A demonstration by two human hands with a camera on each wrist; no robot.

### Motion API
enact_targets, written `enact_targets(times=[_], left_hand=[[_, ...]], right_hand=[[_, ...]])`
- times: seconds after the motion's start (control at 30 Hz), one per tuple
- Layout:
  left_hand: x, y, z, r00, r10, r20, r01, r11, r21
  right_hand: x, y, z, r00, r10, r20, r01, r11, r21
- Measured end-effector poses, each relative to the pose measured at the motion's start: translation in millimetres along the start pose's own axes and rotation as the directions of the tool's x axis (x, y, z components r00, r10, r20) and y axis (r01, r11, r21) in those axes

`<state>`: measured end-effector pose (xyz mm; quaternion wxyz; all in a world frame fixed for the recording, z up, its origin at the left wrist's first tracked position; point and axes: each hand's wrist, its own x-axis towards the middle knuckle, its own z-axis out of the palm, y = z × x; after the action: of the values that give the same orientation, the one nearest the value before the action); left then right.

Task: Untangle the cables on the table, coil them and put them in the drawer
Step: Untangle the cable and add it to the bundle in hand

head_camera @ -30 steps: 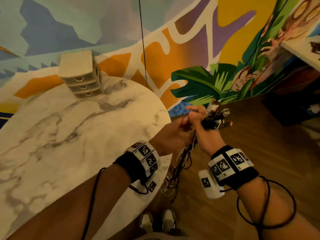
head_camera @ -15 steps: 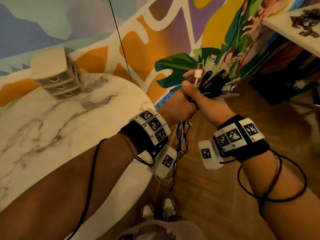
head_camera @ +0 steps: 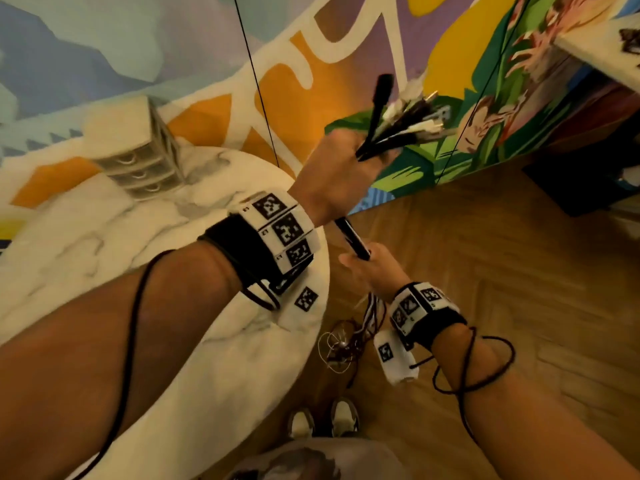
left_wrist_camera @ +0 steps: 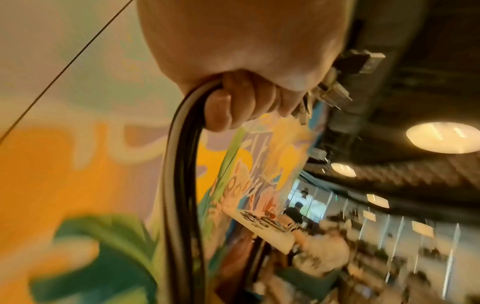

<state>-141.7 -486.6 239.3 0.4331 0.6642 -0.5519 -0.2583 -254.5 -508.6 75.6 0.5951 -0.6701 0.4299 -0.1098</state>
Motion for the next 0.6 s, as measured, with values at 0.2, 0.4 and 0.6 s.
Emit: enact_targets(times=[0.2,0.4,0.6], left_hand=[[17.8,17.6,-45.8,0.834,0.523,0.179,-0.513,0.612,0.602],[16.6,9.2,-35.3,0.759,0.61,0.226,-0.58,0.479,0.659],[-7.5,-41.6,40.7,0.871,0.149,0.468,-0.443,0.651,0.616]], right_hand=[[-8.6,101.3,-35.9,0.903,0.401,-0.156,-0.429,0.86,-0.277],[-5.0,95.7,-46.0,0.858,0.429,-0.284,-0.482,0.863,-0.15],[9.5,67.1,-48.3,0.932,0.331,-0.15,-0.337,0.941,-0.021]])
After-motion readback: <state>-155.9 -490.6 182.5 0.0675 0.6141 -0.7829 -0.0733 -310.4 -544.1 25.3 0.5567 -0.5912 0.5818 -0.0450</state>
